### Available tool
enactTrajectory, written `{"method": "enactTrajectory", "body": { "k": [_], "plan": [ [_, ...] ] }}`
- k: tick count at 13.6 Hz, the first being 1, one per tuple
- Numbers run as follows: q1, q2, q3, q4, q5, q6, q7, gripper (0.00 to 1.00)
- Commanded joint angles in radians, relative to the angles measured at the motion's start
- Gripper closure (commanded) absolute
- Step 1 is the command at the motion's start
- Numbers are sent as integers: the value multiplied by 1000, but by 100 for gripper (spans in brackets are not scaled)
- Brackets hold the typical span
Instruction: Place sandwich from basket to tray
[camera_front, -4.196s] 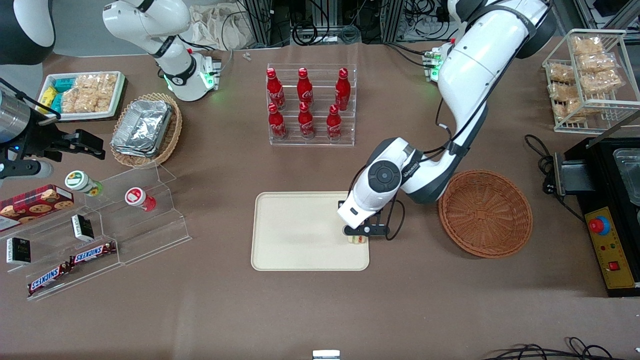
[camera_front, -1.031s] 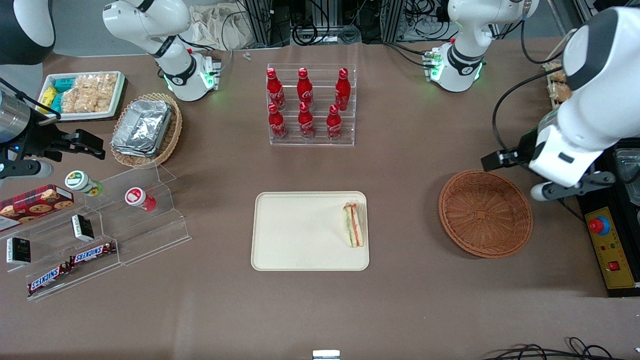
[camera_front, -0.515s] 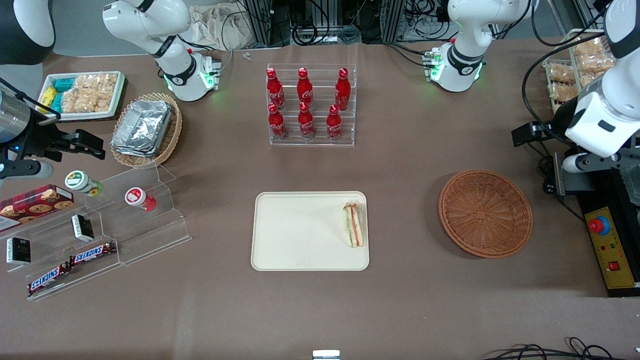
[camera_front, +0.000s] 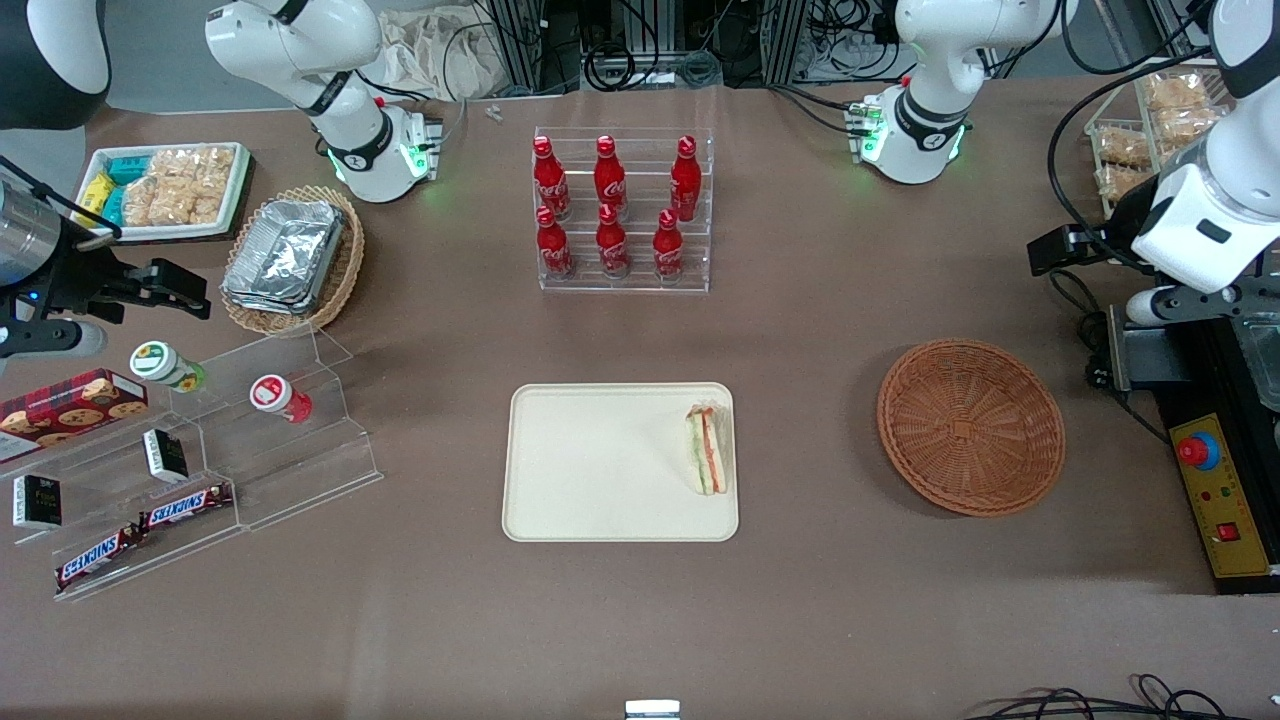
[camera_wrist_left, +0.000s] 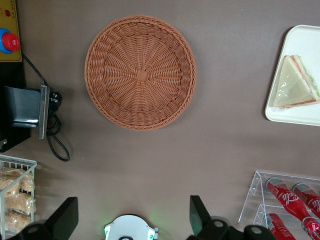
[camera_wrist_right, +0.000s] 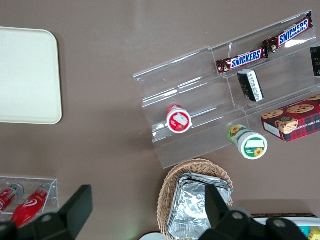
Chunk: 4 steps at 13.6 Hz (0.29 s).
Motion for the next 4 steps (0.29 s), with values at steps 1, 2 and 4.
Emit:
{"method": "enactTrajectory", "body": {
  "k": [1,2,4],
  "plan": [
    [-4,-10,6,-4,-10,0,20,0],
    [-4,-8,6,0,-8,0,19,0],
    [-6,-4,6,0,-5,0,20,0]
  ]
}}
